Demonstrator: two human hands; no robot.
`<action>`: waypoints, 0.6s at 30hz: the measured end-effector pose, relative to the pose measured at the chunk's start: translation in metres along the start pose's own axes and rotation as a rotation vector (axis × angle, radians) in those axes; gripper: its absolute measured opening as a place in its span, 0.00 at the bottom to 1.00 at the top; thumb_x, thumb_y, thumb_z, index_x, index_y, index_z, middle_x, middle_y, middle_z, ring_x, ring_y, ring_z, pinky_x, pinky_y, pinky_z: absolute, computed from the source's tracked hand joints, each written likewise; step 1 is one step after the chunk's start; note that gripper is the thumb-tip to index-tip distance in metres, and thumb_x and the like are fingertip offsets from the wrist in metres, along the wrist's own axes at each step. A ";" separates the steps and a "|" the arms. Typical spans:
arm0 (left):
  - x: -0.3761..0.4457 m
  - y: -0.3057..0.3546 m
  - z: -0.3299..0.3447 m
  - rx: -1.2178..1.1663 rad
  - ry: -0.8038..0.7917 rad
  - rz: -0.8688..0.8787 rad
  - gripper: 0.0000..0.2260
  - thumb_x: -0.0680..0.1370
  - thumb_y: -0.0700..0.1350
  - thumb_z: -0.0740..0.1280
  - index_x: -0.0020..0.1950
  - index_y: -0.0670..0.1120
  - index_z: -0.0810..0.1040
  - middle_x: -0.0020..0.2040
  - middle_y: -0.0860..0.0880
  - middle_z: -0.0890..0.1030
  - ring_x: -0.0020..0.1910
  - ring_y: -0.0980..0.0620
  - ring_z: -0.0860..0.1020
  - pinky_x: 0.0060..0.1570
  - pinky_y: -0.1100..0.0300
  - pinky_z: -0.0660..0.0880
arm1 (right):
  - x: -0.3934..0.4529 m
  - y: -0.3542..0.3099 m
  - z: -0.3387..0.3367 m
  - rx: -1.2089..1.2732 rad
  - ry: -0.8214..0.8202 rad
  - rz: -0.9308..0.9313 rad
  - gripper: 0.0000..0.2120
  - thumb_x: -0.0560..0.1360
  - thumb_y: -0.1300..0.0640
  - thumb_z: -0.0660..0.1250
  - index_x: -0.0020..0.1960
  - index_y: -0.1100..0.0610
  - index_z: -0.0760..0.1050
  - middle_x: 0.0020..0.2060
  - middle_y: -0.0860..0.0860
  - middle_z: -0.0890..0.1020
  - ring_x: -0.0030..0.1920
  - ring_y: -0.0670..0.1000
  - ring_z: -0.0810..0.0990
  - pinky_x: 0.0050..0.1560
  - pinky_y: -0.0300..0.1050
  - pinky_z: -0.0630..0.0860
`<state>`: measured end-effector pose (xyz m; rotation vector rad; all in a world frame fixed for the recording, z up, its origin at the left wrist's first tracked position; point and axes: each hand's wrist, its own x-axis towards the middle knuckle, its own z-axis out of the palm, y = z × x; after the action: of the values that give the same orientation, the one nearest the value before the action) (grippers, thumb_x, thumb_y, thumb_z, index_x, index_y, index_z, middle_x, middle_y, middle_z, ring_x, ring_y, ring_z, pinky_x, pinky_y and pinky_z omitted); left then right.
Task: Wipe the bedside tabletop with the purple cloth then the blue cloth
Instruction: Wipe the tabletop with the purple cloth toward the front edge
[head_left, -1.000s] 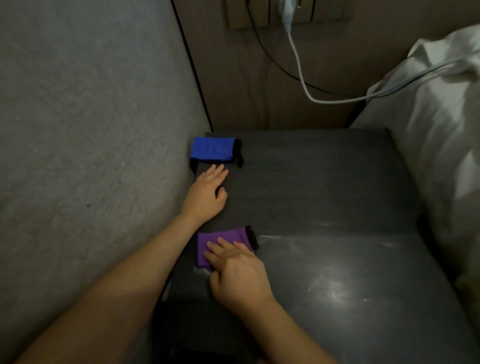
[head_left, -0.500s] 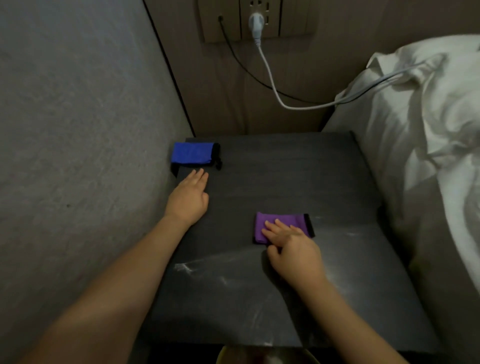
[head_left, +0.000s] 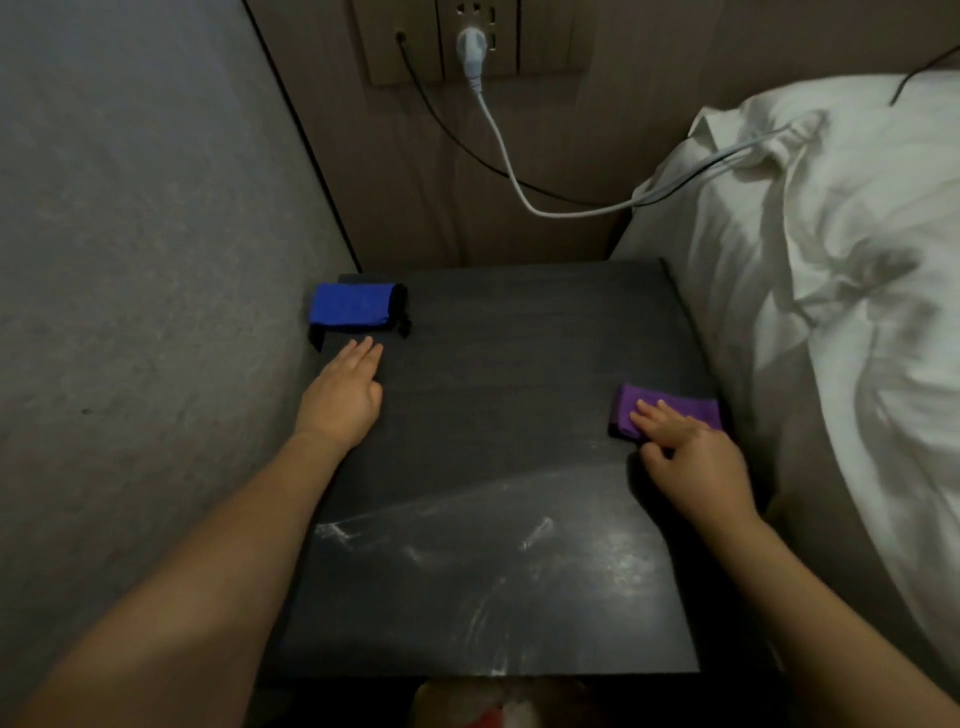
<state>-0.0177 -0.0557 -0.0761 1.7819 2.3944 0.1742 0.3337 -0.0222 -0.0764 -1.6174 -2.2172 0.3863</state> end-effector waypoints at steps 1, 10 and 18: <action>0.000 0.000 0.000 0.000 0.002 0.000 0.24 0.79 0.41 0.55 0.75 0.42 0.56 0.77 0.46 0.56 0.76 0.49 0.53 0.75 0.57 0.50 | 0.003 0.005 -0.003 0.012 -0.014 0.027 0.17 0.68 0.67 0.67 0.56 0.59 0.80 0.58 0.55 0.80 0.62 0.54 0.77 0.64 0.47 0.69; 0.002 -0.002 0.001 0.013 0.014 0.015 0.24 0.79 0.40 0.55 0.74 0.42 0.57 0.77 0.46 0.58 0.76 0.49 0.54 0.74 0.57 0.51 | -0.021 0.018 -0.011 0.066 0.021 0.131 0.17 0.66 0.71 0.69 0.55 0.62 0.80 0.57 0.58 0.80 0.62 0.56 0.76 0.65 0.45 0.66; 0.000 0.000 0.000 0.034 0.019 0.001 0.23 0.79 0.41 0.55 0.75 0.43 0.56 0.77 0.46 0.57 0.76 0.49 0.54 0.74 0.57 0.51 | -0.030 -0.008 0.003 -0.067 0.007 0.151 0.23 0.64 0.56 0.59 0.57 0.59 0.79 0.58 0.57 0.80 0.62 0.56 0.77 0.63 0.50 0.70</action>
<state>-0.0175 -0.0559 -0.0761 1.8034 2.4242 0.1529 0.3333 -0.0530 -0.0794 -1.8256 -2.1305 0.3498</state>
